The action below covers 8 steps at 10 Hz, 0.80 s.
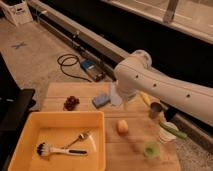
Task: Place sponge in metal cup
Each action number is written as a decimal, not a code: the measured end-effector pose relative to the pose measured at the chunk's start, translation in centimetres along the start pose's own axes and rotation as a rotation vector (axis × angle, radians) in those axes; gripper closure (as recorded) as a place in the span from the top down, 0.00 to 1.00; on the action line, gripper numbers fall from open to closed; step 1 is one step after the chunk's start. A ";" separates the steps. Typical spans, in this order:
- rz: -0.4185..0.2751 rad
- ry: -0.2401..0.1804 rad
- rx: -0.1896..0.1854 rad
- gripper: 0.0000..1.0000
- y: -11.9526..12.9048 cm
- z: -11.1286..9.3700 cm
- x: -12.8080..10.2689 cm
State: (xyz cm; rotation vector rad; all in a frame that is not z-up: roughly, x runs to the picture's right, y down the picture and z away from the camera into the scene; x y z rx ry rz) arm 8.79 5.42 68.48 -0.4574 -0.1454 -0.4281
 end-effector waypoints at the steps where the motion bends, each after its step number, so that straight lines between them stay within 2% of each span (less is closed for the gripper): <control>1: -0.002 -0.002 0.003 0.65 -0.1 0.0 0.0; 4: -0.045 -0.044 0.075 0.65 -3.1 0.6 -0.3; 6: -0.067 -0.086 0.117 0.65 -7.2 2.5 0.0; 8: -0.089 -0.141 0.146 0.65 -10.4 4.9 -1.0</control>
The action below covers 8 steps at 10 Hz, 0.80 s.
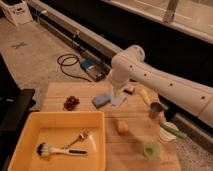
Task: Place sponge in metal cup
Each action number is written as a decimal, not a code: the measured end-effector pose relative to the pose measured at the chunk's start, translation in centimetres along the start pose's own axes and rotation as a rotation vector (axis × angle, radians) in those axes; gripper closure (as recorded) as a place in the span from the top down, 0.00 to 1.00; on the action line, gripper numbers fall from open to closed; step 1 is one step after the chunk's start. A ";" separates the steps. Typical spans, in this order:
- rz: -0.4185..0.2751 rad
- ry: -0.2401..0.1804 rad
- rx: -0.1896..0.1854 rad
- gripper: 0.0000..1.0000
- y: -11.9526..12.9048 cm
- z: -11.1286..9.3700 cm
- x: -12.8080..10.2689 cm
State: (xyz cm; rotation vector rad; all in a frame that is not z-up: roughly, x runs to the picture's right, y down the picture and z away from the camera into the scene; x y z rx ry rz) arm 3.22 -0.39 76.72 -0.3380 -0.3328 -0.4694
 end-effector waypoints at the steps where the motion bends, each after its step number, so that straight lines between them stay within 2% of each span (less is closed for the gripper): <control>1: -0.014 -0.044 0.015 0.65 -1.4 2.2 -0.5; 3: -0.044 -0.089 0.030 0.65 -3.2 4.1 -1.7; 5: -0.054 -0.107 0.015 0.65 -3.8 5.8 -2.7; 8: -0.053 -0.102 0.015 0.65 -3.8 5.7 -2.5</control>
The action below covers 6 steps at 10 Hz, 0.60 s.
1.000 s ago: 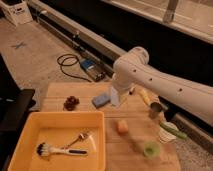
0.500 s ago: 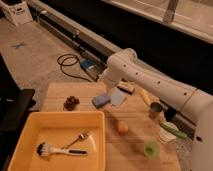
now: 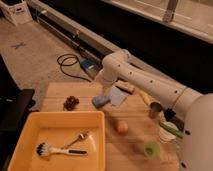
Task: Place sponge in metal cup
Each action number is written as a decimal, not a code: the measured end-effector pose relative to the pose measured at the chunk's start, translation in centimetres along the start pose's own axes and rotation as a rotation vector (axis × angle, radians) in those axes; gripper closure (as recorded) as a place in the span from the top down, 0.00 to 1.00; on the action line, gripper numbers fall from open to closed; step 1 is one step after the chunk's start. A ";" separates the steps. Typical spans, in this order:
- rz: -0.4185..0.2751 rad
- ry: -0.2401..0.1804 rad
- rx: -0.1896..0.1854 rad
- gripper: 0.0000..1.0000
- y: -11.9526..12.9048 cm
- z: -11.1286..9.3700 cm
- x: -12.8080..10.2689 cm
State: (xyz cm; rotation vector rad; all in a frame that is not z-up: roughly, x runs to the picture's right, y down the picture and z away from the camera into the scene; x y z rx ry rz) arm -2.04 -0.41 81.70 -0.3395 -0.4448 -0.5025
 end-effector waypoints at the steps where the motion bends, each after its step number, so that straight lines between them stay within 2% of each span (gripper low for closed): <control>1: 0.000 -0.001 0.000 0.65 0.0 0.0 0.0; 3: 0.008 -0.001 -0.018 0.65 0.2 0.3 0.3; 6: 0.059 0.014 -0.086 0.65 1.5 3.8 1.7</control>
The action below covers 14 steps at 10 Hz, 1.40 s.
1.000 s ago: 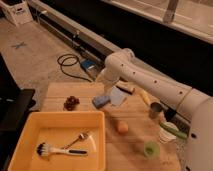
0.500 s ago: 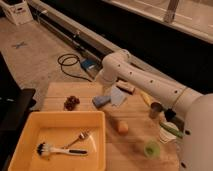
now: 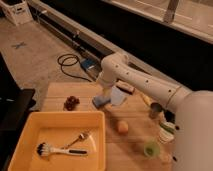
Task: Place sponge in metal cup
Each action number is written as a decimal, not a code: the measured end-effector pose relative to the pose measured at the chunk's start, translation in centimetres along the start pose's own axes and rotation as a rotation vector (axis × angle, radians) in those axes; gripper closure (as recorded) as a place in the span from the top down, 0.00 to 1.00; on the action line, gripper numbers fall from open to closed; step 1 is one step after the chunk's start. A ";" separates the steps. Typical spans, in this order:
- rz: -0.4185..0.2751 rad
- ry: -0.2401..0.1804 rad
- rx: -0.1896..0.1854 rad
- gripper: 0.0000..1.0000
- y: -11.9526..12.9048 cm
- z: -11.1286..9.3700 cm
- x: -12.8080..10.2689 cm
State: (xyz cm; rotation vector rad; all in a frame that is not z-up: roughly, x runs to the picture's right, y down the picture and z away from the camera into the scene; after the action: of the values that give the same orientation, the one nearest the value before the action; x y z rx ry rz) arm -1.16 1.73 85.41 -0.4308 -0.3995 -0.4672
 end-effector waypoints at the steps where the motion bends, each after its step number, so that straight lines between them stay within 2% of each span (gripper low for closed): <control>1: 0.023 0.016 -0.022 0.65 0.3 1.5 1.0; 3: 0.038 0.020 -0.059 0.65 0.5 3.7 1.5; 8: 0.060 -0.025 -0.131 0.65 1.1 8.6 1.3; 11: 0.070 -0.045 -0.179 0.65 1.8 10.6 1.2; 12: 0.069 -0.042 -0.187 0.61 1.9 11.0 1.1; 14: 0.063 -0.031 -0.186 0.41 1.7 11.1 0.8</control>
State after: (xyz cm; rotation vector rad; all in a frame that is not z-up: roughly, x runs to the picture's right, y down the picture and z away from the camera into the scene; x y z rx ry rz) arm -2.63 8.20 94.56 -0.6296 -0.3723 -0.4382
